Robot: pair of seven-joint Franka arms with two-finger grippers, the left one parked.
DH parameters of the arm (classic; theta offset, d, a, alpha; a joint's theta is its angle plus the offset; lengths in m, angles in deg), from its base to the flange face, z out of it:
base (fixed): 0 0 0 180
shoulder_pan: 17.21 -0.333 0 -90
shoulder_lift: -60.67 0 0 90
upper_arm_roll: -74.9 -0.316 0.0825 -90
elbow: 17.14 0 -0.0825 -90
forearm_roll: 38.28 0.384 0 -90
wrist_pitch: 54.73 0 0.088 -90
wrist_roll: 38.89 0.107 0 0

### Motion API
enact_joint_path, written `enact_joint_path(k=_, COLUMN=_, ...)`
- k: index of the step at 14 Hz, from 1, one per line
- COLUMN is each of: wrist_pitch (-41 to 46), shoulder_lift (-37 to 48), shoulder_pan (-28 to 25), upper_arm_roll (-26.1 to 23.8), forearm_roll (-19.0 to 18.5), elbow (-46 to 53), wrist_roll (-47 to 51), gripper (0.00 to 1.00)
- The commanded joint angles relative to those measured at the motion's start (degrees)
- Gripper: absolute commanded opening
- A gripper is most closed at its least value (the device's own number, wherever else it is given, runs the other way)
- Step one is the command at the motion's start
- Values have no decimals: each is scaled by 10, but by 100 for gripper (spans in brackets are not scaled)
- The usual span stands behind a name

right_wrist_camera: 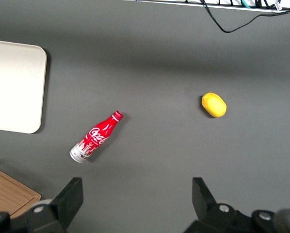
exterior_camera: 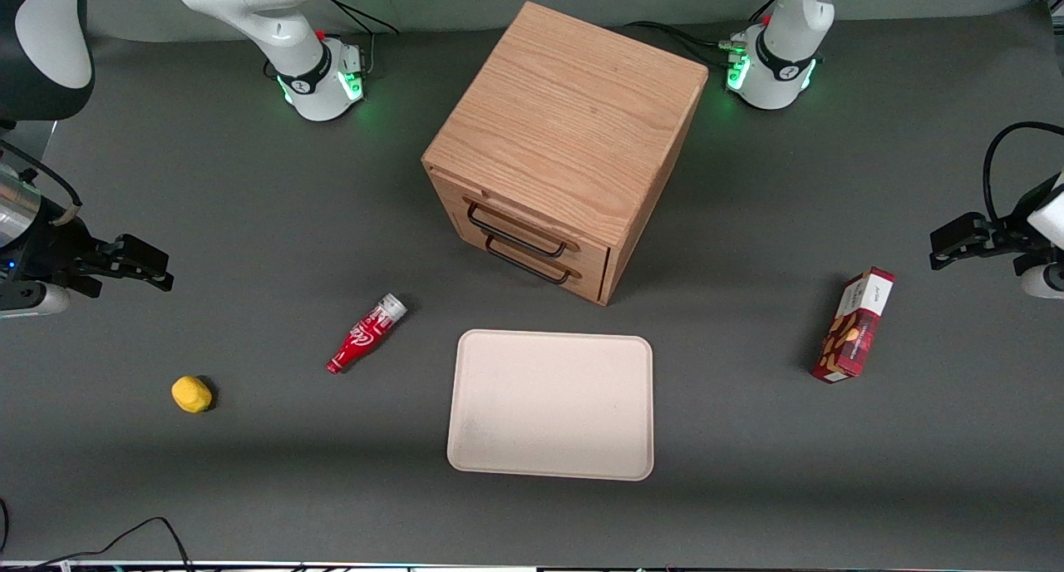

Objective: Open upper drawer
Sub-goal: 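Move the right gripper toward the upper drawer's black handle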

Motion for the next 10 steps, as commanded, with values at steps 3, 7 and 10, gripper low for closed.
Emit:
enact_joint_path(k=3, wrist_pitch=15, shoulder_lift=-8, shoulder_pan=-5, upper_arm_roll=0, forearm_roll=-8, elbow=15, wrist_roll=-13, gripper=100)
enact_joint_path(k=7, wrist_pitch=32, shoulder_lift=-9, shoulder_pan=-12, upper_arm_roll=-27, forearm_roll=-7, elbow=21, wrist_roll=-38, gripper=100)
enact_joint_path(k=10, wrist_pitch=52, shoulder_lift=-17, shoulder_pan=-13, upper_arm_roll=-75, forearm_roll=-9, elbow=42, wrist_roll=-48, gripper=100)
